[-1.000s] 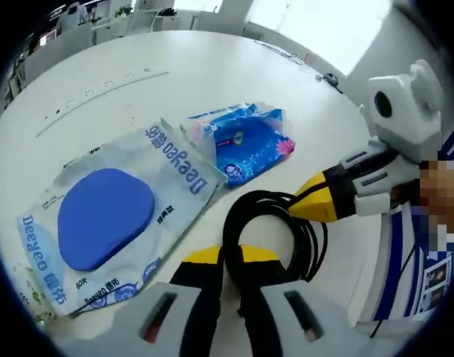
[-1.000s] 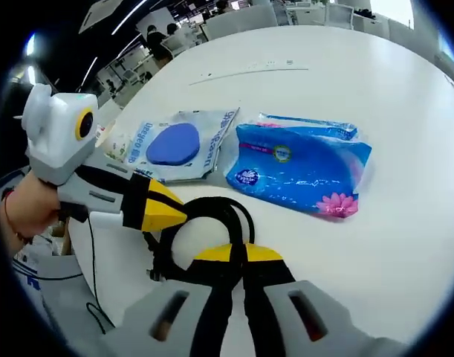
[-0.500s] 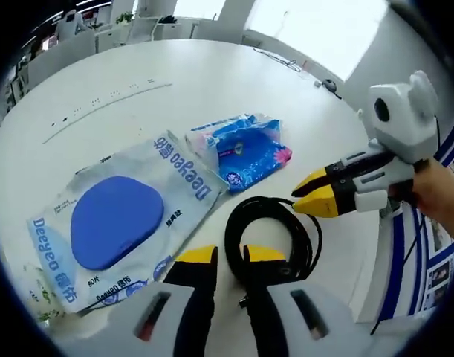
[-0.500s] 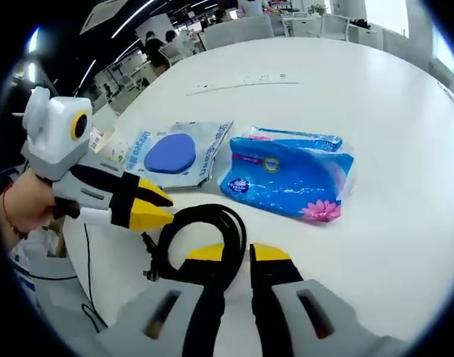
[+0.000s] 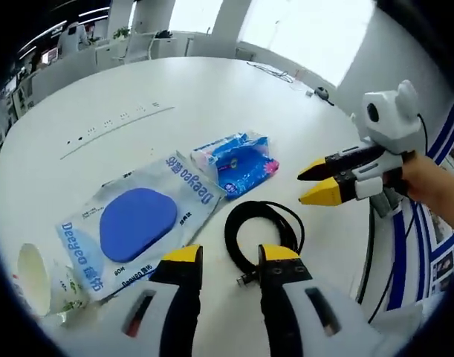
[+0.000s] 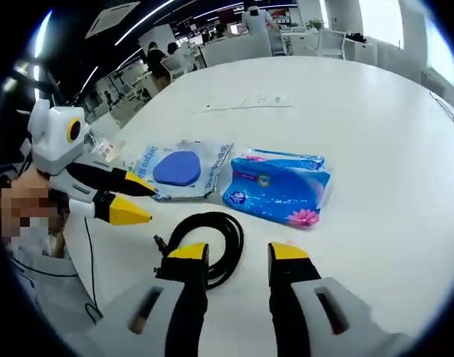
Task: Arrange the tabletop items into an orderly group along one side of the table until the central work area is clear of visible clutter.
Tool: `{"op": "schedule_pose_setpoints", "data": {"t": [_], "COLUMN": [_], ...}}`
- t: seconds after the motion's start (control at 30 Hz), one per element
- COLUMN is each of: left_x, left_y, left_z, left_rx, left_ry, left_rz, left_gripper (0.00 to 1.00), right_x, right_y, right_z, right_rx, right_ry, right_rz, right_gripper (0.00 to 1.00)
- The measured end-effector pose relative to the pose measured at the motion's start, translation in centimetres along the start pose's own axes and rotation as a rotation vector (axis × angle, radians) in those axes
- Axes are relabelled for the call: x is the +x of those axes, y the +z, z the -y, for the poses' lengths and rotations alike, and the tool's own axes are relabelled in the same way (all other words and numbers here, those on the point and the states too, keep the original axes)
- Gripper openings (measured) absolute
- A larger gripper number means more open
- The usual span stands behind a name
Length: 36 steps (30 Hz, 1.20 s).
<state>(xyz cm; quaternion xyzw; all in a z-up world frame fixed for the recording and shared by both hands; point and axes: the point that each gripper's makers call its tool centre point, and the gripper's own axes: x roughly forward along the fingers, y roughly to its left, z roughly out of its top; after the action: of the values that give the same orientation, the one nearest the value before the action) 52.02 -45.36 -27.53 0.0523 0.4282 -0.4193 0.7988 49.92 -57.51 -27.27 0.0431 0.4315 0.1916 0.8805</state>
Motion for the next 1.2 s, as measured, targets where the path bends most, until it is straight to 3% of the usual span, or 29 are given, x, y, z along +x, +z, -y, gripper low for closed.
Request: {"op": "schedule_pose_setpoints", "data": {"t": [0.43,0.93,1.2], "left_x": [-6.5,-16.2,-20.8], "left_y": [1.2,-2.1,-4.6], "left_z": [0.5,-0.9,-1.9], "left_rx": [0.037,0.019,0.003], "left_ry": [-0.036,0.01,0.064], "left_rz": [0.14,0.274,0.307], "left_gripper": [0.49,0.77,0.87], "right_x": [-4.5,-9.0,-10.6], "right_y": [1.2,0.6,-0.3], "right_z": [-1.6,-3.4,-4.5], "right_rx": [-0.038,-0.087,-0.107], "right_ry": [0.001,0.008,0.018], "right_rz": [0.078,0.134,0.145], "right_gripper": [0.42,0.54,0.6]}}
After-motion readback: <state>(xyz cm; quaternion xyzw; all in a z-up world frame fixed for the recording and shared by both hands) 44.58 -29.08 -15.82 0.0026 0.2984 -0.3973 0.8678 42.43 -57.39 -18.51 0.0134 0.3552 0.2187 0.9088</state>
